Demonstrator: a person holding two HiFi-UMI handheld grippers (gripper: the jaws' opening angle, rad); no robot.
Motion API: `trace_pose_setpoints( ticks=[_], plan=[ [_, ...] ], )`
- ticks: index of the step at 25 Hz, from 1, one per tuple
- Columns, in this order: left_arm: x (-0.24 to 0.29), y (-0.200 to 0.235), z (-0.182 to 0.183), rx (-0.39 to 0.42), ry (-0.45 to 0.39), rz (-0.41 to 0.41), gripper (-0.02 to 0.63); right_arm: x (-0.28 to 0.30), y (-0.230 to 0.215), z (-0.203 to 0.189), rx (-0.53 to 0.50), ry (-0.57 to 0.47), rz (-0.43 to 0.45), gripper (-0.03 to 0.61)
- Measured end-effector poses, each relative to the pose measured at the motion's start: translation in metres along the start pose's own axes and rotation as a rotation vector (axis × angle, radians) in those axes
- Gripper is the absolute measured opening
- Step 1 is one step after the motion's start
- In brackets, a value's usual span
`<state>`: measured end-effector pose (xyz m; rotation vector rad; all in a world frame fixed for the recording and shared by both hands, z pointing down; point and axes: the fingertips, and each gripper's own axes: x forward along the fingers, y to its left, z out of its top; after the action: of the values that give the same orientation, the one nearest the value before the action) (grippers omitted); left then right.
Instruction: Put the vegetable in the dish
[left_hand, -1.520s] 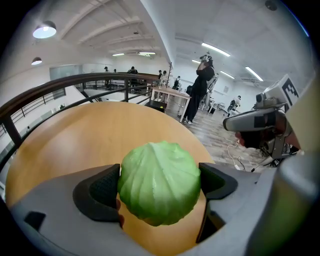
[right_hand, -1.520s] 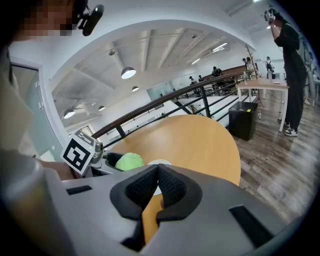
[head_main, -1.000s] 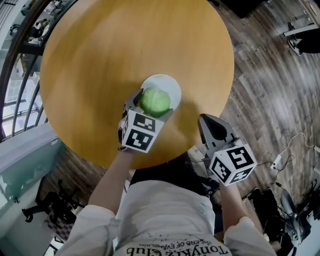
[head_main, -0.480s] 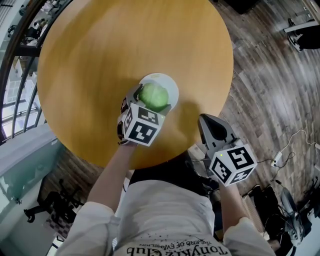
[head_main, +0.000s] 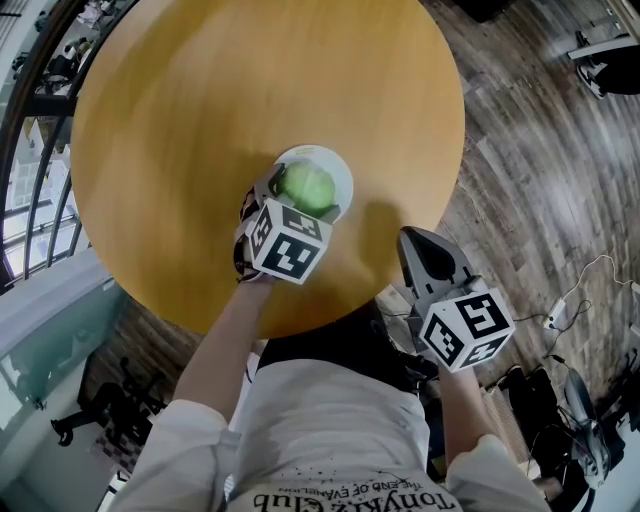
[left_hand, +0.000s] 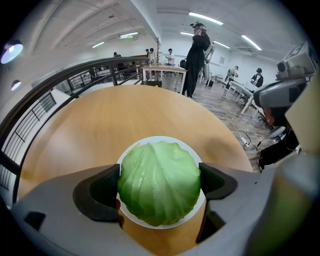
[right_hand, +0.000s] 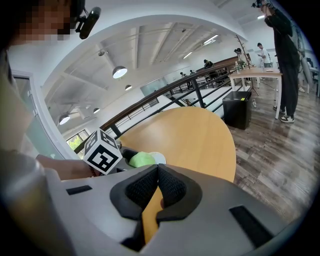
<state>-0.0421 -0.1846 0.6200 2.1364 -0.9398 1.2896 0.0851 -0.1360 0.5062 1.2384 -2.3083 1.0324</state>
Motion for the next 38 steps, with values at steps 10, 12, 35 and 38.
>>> trace_pose_setpoints(
  ticks=[10,12,35,38],
  plan=[
    [0.007,-0.003,0.005,0.011,0.017,-0.019,0.483,0.0,-0.008,0.001,0.016,-0.005,-0.001,0.021],
    [0.007,-0.003,0.004,0.002,0.014,-0.029,0.483,0.001,-0.007,0.0,0.017,-0.002,-0.001,0.021],
    [0.008,0.001,0.003,-0.03,-0.026,-0.084,0.483,0.007,0.004,-0.001,0.024,-0.003,0.007,0.021],
    [0.004,0.001,0.006,-0.009,-0.038,-0.064,0.483,0.006,0.006,0.001,0.018,-0.005,0.011,0.021]
  ],
)
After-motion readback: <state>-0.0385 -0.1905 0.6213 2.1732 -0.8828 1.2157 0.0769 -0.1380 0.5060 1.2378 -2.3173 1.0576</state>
